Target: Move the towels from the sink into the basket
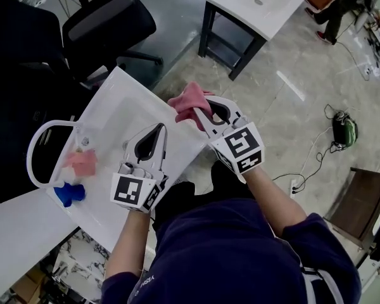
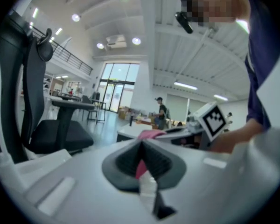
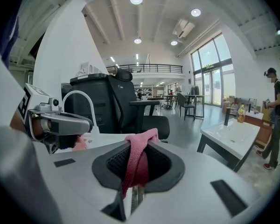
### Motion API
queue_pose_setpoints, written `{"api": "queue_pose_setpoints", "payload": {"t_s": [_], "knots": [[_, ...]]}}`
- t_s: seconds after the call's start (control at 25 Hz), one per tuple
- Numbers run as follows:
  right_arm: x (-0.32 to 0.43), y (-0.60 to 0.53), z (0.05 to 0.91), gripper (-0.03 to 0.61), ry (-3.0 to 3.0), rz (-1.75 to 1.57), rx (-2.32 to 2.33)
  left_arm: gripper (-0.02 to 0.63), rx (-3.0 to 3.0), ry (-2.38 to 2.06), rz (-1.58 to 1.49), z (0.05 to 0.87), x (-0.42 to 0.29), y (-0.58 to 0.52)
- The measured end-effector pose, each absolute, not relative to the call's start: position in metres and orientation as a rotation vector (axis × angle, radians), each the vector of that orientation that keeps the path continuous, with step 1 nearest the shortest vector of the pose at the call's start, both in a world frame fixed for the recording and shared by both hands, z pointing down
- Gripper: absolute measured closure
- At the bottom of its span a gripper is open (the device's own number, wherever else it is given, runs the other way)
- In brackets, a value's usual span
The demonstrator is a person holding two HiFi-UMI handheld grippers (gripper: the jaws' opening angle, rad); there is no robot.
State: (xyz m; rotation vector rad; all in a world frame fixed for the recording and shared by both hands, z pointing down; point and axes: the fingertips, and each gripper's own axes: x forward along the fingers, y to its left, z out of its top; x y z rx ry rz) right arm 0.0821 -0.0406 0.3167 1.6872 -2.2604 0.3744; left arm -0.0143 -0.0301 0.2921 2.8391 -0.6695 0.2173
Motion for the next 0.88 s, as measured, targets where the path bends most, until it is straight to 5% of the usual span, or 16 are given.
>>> {"api": "queue_pose_setpoints", "payload": {"t_s": [0.88], "knots": [[0.258, -0.064, 0.4, 0.523, -2.31, 0.506, 1.498, 0.611, 2.767, -0.731, 0.316, 0.346, 0.19, -0.035]]}}
